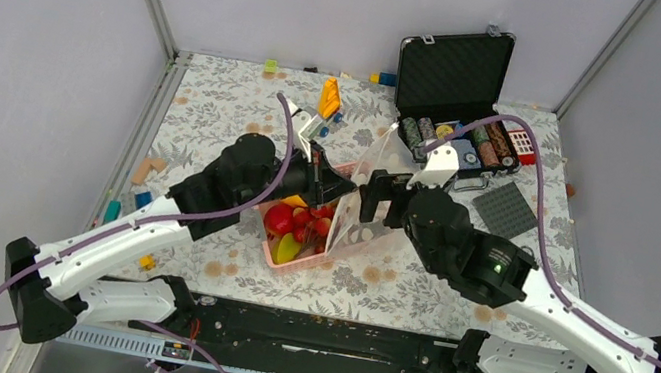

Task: Place the food in the zip-top bag and seal the zipper
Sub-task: Open the zipper of the food storage bag at the center of the board.

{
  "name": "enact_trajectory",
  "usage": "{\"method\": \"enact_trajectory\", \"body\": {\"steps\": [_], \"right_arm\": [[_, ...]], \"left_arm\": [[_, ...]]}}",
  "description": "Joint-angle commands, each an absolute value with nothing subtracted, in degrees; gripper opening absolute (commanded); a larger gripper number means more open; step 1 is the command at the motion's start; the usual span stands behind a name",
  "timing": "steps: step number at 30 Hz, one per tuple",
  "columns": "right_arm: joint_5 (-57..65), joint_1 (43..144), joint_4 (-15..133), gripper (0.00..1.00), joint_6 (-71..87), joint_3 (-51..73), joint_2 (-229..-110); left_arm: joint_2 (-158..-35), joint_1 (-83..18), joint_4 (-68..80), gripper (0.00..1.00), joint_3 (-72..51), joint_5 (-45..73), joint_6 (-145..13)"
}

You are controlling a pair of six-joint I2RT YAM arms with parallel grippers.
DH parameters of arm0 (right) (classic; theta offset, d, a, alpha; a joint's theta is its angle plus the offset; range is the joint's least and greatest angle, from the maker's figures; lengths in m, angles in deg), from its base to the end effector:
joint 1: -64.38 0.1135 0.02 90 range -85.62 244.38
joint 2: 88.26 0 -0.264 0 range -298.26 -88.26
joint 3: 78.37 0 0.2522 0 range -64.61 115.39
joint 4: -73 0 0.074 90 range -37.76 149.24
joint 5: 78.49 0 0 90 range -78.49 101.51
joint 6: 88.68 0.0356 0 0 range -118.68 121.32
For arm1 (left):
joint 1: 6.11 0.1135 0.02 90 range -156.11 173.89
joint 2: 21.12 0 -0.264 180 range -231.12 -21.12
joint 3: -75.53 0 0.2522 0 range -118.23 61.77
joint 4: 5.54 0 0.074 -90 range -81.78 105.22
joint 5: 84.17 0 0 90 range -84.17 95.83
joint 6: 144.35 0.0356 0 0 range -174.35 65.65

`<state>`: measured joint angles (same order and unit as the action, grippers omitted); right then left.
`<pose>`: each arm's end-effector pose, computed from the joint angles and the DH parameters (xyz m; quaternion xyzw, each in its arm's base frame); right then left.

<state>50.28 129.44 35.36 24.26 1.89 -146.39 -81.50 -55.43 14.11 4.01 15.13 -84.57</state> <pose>0.1097 0.1831 0.4055 -0.0824 0.7730 0.2065 0.5942 0.1553 -0.1895 0.3756 0.1775 0.7359 -0.4634 0.4607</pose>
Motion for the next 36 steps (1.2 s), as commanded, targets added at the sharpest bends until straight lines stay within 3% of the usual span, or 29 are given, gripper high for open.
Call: {"method": "enact_trajectory", "body": {"steps": [1, 12, 19, 24, 31, 34, 36], "right_arm": [[57.6, 129.7, 34.6, 0.97, 26.7, 4.6, -148.5], [59.5, 129.8, 34.1, 0.92, 27.0, 9.7, -157.8], [61.5, 129.6, 34.0, 0.76, 26.1, 9.8, -159.9], [61.1, 128.5, 34.0, 0.60, 26.8, 7.7, -158.5], [58.3, 127.6, 34.4, 0.26, 25.9, 4.2, -152.1], [56.9, 127.6, 35.1, 0.04, 25.3, 1.8, -148.8], [57.2, 127.5, 35.2, 0.00, 25.0, 0.0, -146.8]], "left_arm": [[-78.7, -55.8, 10.1, 0.00, 4.9, 16.2, -84.4], [-76.6, -56.8, 9.5, 0.00, 5.9, 15.5, -84.2], [-71.2, -56.7, 15.1, 0.00, 6.7, 3.7, -83.0], [-65.1, -56.7, 21.1, 0.00, 6.8, -10.2, -82.2], [-61.2, -56.7, 27.5, 0.00, 6.5, -23.6, -82.4], [-60.7, -56.7, 29.0, 0.00, 5.9, -26.2, -82.2], [-60.3, -56.8, 30.4, 0.00, 5.3, -28.0, -81.9]]}}
